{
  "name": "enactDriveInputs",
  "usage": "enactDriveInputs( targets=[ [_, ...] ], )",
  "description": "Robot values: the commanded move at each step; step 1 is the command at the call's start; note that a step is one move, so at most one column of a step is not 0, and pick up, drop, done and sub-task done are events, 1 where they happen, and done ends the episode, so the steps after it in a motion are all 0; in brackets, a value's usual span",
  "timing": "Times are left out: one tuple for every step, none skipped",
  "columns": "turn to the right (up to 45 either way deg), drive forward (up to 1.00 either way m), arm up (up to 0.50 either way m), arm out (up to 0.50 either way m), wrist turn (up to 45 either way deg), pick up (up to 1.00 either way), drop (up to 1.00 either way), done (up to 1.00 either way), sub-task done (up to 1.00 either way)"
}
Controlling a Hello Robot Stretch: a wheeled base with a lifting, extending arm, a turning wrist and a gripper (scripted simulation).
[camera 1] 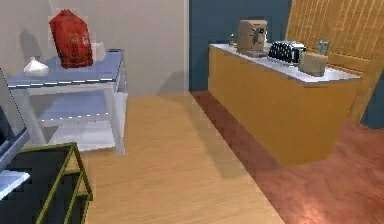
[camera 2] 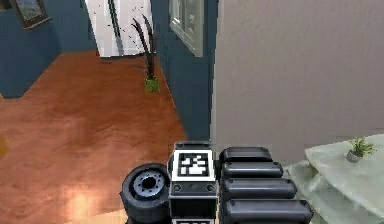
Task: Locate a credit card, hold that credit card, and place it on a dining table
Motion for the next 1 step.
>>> enactDriveInputs(
  targets=[
    [0.0,1.00,0.00,0.00,0.0,0.00,0.00,0.00,0.00]
  ],
)
